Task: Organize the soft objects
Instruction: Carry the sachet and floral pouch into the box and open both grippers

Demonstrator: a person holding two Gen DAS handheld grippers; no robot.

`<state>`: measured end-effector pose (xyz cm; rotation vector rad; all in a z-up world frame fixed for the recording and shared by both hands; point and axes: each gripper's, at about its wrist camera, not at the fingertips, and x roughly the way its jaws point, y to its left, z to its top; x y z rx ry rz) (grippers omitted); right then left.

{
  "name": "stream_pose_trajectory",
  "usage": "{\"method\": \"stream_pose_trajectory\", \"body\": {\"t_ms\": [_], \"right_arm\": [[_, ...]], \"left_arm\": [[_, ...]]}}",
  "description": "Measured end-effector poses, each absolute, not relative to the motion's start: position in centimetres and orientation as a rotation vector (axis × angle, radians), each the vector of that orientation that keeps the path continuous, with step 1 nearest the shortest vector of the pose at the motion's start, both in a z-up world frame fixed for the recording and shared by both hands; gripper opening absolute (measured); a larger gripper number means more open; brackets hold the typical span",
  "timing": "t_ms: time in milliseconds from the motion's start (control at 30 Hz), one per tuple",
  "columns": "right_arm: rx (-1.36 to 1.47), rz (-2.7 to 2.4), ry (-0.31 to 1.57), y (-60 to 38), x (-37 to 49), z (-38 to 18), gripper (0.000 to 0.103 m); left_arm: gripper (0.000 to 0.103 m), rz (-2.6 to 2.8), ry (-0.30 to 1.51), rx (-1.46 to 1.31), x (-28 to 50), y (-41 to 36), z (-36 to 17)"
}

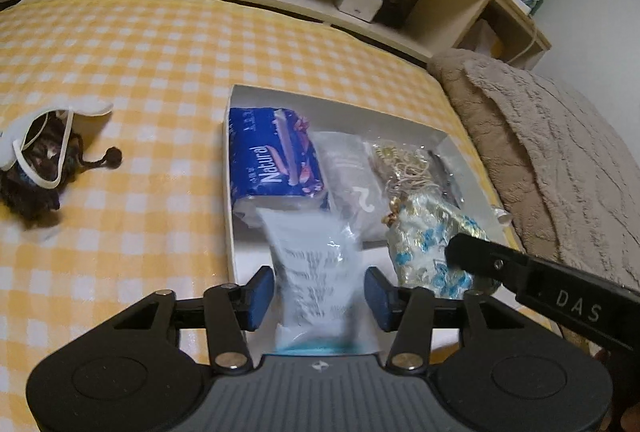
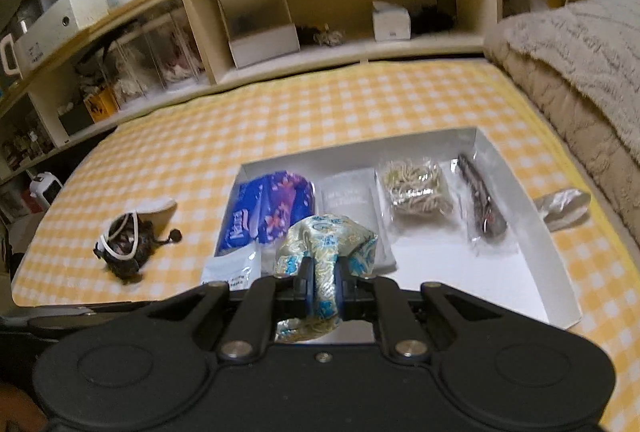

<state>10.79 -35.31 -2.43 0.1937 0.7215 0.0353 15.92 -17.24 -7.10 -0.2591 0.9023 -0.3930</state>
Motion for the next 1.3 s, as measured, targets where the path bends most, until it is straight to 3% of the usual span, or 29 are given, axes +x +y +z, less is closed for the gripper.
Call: {"method": "stream_pose_trajectory", "body": {"t_ms": [33,500,600,667,867,1167,1300], "right_arm": [[0.197,0.035,0.728,-35.3,10.8,-2.5,0.011],[0.181,0.02,0.858,-34.9,12.3,-4.3,0.012],[0.167,-0.007,0.941,-34.8,13.2,-5.5,0.025],[0.147,-0.021,0.954,-34.5,13.2,-5.7,0.054],[0.149,-0.064,0.928,-34.9,12.7,-5.1,0.07],[0.173,-0.066,0.917,-35.2,11.8,-4.2,0.075],[0.09,-0.031,1.018,-33.8,12.7,-5.3,0.063]], "left_arm": [[0.072,-0.392,0.908,-0.259,16.0,-17.2,-7.2],[0.072,-0.346,0.942,-0.185,15.6,-15.4,-7.4],[0.075,-0.342,0.957,-0.179,15.7,-15.2,-7.6],[0.077,-0.339,0.963,-0.173,15.7,-15.0,-7.6],[0.082,-0.332,0.97,-0.163,15.7,-15.1,-7.5],[0.085,-0.329,0.958,-0.155,15.4,-14.6,-6.8],[0.085,-0.329,0.957,-0.146,15.3,-14.5,-6.7]]}}
